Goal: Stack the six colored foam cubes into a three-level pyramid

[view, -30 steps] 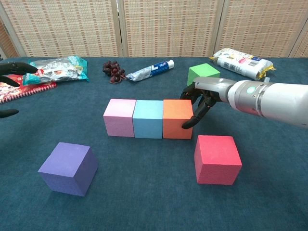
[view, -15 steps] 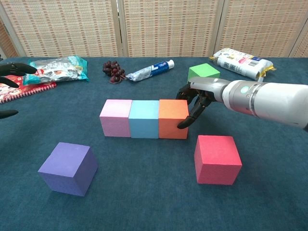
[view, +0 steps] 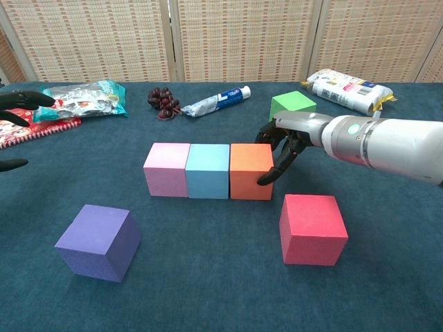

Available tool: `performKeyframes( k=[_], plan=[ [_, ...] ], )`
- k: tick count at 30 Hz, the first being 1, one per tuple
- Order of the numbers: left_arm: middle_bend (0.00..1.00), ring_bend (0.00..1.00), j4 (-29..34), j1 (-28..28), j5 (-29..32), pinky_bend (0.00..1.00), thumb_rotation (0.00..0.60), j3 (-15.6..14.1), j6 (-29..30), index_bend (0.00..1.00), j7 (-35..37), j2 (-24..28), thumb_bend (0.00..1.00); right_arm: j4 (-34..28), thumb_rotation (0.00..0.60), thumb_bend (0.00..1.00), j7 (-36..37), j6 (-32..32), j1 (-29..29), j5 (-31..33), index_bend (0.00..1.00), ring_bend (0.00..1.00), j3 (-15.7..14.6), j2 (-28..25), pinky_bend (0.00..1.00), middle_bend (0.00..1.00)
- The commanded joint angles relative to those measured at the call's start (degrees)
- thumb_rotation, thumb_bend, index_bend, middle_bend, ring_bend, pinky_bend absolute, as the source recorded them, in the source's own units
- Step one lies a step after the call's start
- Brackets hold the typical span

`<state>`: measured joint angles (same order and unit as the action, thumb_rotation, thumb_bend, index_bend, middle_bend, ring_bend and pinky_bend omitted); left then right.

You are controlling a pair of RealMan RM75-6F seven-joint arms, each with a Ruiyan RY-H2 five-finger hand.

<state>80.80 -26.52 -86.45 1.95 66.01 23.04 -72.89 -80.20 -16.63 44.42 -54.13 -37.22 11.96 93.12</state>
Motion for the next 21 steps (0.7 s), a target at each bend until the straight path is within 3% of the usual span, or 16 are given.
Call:
performKeyframes(
  k=[1,21],
  plan=[
    [0.03,0.0,-0.1,0.03,0.02,0.17,0.6,0.0,0.02,0.08,0.08,0.0,0.32,0.13,0.6,0.15,-0.07,-0.07,-0.12,0.06,0.56,0.32,0.0,0.15,0.35,0.43],
    [0.03,0.0,-0.58,0.09,-0.06,0.16,0.6,0.0,0.04,0.08,0.64,-0.11,0.32,0.84,0.6,0.15,-0.19,0.05,-0.65,0.24,0.54,0.32,0.34,0.96,0.35,0.43]
  ],
)
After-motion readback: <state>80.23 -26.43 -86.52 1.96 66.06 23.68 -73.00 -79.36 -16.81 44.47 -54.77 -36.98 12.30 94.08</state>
